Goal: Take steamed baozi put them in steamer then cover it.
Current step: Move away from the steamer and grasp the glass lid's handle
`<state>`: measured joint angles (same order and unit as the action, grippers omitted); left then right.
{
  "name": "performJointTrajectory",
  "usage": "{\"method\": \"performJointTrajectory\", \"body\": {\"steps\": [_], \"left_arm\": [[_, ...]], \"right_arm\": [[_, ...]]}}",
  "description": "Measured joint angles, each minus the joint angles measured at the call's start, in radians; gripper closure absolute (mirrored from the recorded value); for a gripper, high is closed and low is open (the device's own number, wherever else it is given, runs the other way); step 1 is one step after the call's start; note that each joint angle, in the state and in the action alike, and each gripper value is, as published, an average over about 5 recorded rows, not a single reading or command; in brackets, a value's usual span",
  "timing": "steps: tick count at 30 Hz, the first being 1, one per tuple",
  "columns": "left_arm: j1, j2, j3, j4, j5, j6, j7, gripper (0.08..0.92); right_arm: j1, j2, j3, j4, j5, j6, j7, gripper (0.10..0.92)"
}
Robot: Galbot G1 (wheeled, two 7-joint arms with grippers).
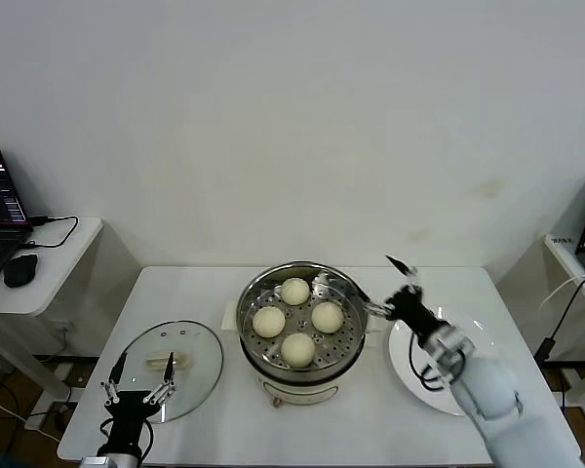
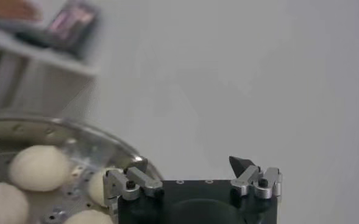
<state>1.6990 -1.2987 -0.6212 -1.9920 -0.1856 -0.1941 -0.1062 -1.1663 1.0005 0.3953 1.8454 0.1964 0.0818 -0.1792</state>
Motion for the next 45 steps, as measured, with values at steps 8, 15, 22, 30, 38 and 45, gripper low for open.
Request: {"method": "performJointTrajectory", "body": {"steps": [8, 15, 22, 30, 38, 45], "left_arm": [[0.004, 0.011, -0.013, 0.032, 0.184, -0.020, -0.031, 0.177], [0.042, 0.043, -0.066, 0.090, 0.521, -0.071, -0.062, 0.177], [0.057, 0.088, -0.123, 0.166, 0.844, -0.123, -0.113, 0.177], [0.022, 0.138, -0.134, 0.240, 1.086, -0.151, -0.137, 0.177], [-0.050, 0.177, -0.113, 0.307, 1.201, -0.165, -0.139, 0.177], [-0.131, 0.202, -0.089, 0.379, 1.254, -0.172, -0.141, 0.177]], "right_arm": [[-0.212, 0.199, 0.275, 0.002, -0.030, 0.073, -0.010, 0.203], [-0.311, 0.309, 0.418, 0.014, -0.038, 0.081, 0.008, 0.203], [-0.355, 0.378, 0.483, 0.003, -0.043, 0.083, 0.035, 0.203], [-0.385, 0.428, 0.522, -0.009, -0.060, 0.094, 0.056, 0.203], [-0.417, 0.466, 0.539, -0.007, -0.074, 0.094, 0.078, 0.203], [-0.435, 0.485, 0.560, 0.000, -0.082, 0.092, 0.086, 0.203]]}}
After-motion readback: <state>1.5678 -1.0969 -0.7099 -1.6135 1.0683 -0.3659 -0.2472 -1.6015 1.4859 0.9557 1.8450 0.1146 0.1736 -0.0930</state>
